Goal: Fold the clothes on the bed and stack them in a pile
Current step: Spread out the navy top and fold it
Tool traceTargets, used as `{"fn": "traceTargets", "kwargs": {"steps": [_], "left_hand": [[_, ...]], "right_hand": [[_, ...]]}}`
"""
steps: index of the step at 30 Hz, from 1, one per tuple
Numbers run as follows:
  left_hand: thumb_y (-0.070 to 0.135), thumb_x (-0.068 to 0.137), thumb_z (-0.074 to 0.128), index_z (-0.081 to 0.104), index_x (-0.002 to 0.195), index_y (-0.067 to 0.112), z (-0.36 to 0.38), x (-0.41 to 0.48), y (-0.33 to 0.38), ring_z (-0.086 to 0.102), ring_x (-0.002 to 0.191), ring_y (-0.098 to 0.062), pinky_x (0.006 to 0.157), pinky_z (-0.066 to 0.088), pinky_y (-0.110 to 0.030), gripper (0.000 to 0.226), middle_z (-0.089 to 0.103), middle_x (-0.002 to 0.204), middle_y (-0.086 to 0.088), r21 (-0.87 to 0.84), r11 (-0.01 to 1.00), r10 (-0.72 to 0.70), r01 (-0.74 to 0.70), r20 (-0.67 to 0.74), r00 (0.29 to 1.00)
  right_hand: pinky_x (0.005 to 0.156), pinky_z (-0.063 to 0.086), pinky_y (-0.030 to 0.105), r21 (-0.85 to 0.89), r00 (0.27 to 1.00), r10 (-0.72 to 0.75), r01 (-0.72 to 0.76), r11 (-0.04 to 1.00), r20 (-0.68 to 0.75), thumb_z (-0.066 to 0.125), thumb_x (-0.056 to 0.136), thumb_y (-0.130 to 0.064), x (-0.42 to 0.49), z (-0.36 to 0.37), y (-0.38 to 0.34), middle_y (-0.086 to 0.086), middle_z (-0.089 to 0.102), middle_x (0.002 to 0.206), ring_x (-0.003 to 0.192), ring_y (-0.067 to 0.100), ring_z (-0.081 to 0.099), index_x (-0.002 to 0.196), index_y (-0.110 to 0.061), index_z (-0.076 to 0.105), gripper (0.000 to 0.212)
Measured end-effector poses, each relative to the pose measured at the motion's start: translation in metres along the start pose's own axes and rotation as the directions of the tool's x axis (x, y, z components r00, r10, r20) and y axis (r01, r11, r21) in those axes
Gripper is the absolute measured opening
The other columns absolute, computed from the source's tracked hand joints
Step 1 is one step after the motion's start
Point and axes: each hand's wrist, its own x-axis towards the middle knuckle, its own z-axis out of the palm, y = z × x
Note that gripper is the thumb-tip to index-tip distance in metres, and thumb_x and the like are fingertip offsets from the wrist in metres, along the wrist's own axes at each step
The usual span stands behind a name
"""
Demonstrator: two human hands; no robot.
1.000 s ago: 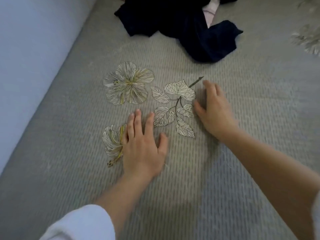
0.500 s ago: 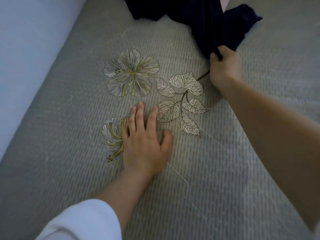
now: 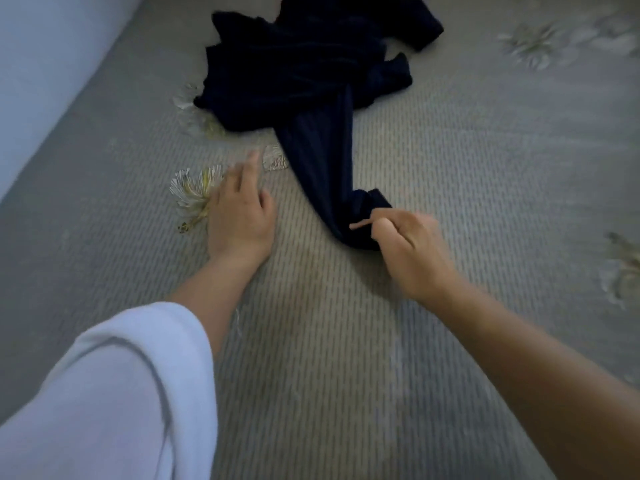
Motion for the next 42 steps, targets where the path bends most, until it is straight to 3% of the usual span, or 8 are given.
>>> {"fn": "traceTargets", "kwargs": {"steps": [6, 14, 18, 24, 29, 32, 38, 42], "left_hand": [[0.030, 0.096, 0.050, 0.007, 0.153, 0.022, -0.035, -0.109, 0.002, 0.012, 0.144, -0.027, 0.114, 0.016, -0.035, 0.072, 0.002, 0.158, -0.014, -0.210, 0.968, -0.115, 0.139, 0.121, 0.986], [0.001, 0.086, 0.051, 0.030, 0.147, 0.025, -0.083, -0.176, 0.019, -0.004, 0.147, -0.023, 0.117, 0.004, -0.053, 0.069, 0.008, 0.160, 0.000, 0.285, 0.957, -0.066, -0.057, 0.405, 0.912], [0.002, 0.083, 0.049, 0.060, 0.106, 0.018, -0.117, -0.214, 0.049, 0.059, 0.106, -0.027, 0.087, 0.045, -0.038, 0.030, 0.065, 0.105, -0.002, 0.104, 0.983, 0.067, -0.152, 0.571, 0.818], [0.022, 0.076, 0.063, 0.065, 0.094, 0.029, -0.148, -0.303, 0.063, 0.059, 0.065, 0.001, 0.062, 0.050, -0.024, 0.020, 0.064, 0.072, 0.015, -0.290, 0.955, 0.213, 0.066, 0.824, 0.526], [0.009, 0.076, 0.064, 0.062, 0.108, 0.032, -0.144, -0.325, 0.034, 0.045, 0.103, -0.003, 0.080, 0.034, -0.002, 0.039, 0.047, 0.106, 0.012, -0.272, 0.960, 0.154, 0.058, 0.694, 0.703], [0.014, 0.079, 0.065, 0.051, 0.119, 0.023, -0.140, -0.305, 0.020, 0.037, 0.115, -0.018, 0.094, 0.031, -0.015, 0.043, 0.041, 0.121, -0.001, -0.134, 0.931, -0.272, 0.340, 0.368, 0.889], [0.033, 0.089, 0.064, 0.062, 0.105, 0.005, -0.128, -0.276, 0.013, 0.059, 0.096, -0.018, 0.083, 0.046, -0.033, 0.032, 0.062, 0.102, -0.003, -0.253, 0.691, -0.419, 0.677, 0.623, 0.660], [0.024, 0.090, 0.058, 0.063, 0.081, 0.013, -0.159, -0.272, 0.027, 0.058, 0.061, -0.008, 0.056, 0.045, -0.021, 0.015, 0.064, 0.075, 0.000, -0.484, 0.358, -0.459, 0.798, 0.653, 0.603]], "right_hand": [[0.043, 0.020, 0.025, -0.155, 0.902, 0.270, -0.230, 0.961, 0.337, 0.045, 0.087, -0.011, -0.097, -0.019, -0.036, -0.004, 0.031, 0.047, 0.042, 0.006, 0.026, 0.049, -0.014, 0.031, 0.040], [0.041, 0.027, 0.022, -0.624, 0.533, 0.611, -0.185, 0.759, 0.586, 0.044, 0.089, -0.024, -0.249, -0.033, -0.053, -0.003, 0.042, 0.059, 0.050, 0.009, 0.035, 0.058, -0.015, 0.037, 0.033], [0.055, 0.035, 0.022, -0.709, 0.589, 0.718, -0.321, 0.628, 0.369, 0.043, 0.090, -0.028, -0.295, -0.066, -0.051, -0.008, 0.047, 0.073, 0.067, 0.012, 0.049, 0.067, -0.023, 0.038, 0.024], [0.103, 0.031, 0.045, -0.874, 0.770, 0.638, -0.302, 0.381, 0.013, 0.043, 0.089, -0.027, -0.309, -0.090, -0.047, -0.001, 0.059, 0.109, 0.108, 0.020, 0.051, 0.094, -0.020, 0.048, 0.010], [0.103, 0.028, 0.040, -0.763, 0.949, 0.283, -0.077, 0.642, 0.142, 0.057, 0.078, -0.018, -0.310, -0.044, -0.075, 0.000, 0.038, 0.140, 0.128, 0.023, 0.036, 0.134, -0.019, 0.042, 0.058], [0.109, 0.024, 0.043, -0.673, 0.912, 0.297, -0.032, 0.739, 0.283, 0.059, 0.081, -0.026, -0.306, -0.002, -0.082, 0.002, 0.017, 0.152, 0.139, 0.025, 0.018, 0.146, -0.025, 0.022, 0.075], [0.116, 0.014, 0.040, -0.677, 0.875, 0.416, -0.151, 0.721, 0.247, 0.053, 0.092, -0.036, -0.326, 0.039, -0.073, -0.001, 0.004, 0.161, 0.148, 0.019, -0.006, 0.147, -0.029, 0.025, 0.062], [0.079, 0.044, 0.023, -0.255, 0.882, 0.462, -0.427, 0.867, 0.091, 0.048, 0.091, -0.008, -0.320, 0.010, -0.094, -0.013, 0.066, 0.105, 0.104, 0.012, 0.060, 0.102, -0.029, 0.063, 0.028]]}}
